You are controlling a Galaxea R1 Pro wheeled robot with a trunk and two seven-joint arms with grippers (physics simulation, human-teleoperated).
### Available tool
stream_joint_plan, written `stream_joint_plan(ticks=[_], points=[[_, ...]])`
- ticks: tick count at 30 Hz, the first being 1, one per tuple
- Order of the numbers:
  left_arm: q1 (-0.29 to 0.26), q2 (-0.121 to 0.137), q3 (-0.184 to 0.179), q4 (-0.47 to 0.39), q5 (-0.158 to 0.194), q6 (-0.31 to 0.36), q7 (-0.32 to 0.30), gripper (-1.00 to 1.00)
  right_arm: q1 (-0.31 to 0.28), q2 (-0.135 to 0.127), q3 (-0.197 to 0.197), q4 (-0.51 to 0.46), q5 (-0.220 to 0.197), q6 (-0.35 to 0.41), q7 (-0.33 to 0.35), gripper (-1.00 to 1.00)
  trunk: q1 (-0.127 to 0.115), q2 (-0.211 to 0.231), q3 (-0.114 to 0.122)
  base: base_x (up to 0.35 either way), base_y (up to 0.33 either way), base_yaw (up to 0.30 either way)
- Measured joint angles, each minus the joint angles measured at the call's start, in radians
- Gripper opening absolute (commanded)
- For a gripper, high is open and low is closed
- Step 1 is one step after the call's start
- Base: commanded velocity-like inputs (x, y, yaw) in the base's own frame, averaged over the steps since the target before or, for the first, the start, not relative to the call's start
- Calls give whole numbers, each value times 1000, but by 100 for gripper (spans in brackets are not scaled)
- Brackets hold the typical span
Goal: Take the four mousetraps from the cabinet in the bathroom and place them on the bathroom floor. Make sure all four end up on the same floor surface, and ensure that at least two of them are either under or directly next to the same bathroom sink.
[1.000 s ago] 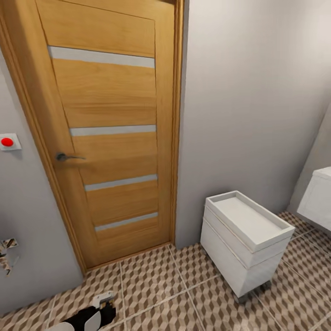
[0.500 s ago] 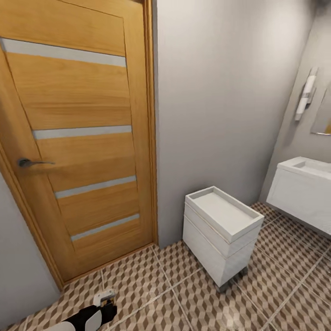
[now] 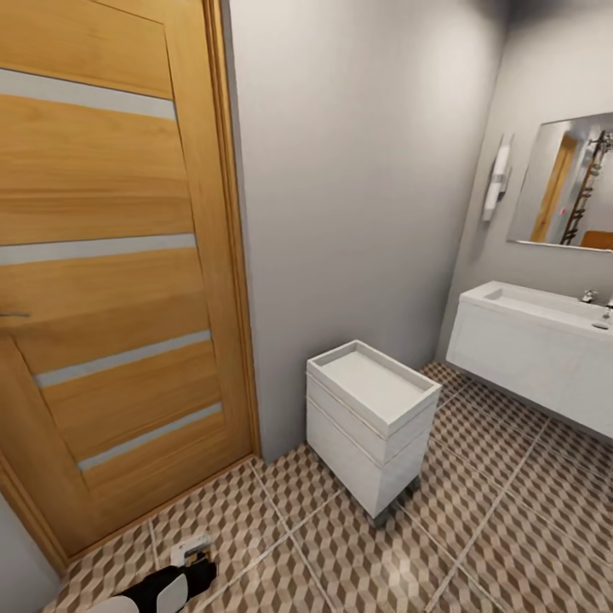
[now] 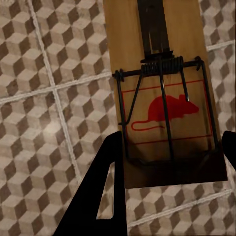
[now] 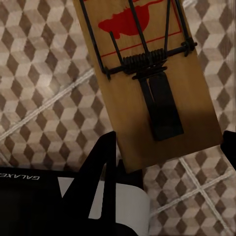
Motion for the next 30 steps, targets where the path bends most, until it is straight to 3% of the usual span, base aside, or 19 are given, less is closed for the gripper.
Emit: stream_joint_plan(ticks=[5,10,30], points=[[0,-2,1,-4,-3,-7,-2,-100,0,0,0,0,1,0,2,-100,0,0,0,0,0,-300],[0,-48,1,-5,-4,-12,-3,-100,0,-1,0,1,1,0,9,-100,0,0,0,0,0,-300],[0,-49,-5,-4,-8,7,-2,-100,0,-1,-2,1,0,0,9,-100,0,0,0,0,0,-300]])
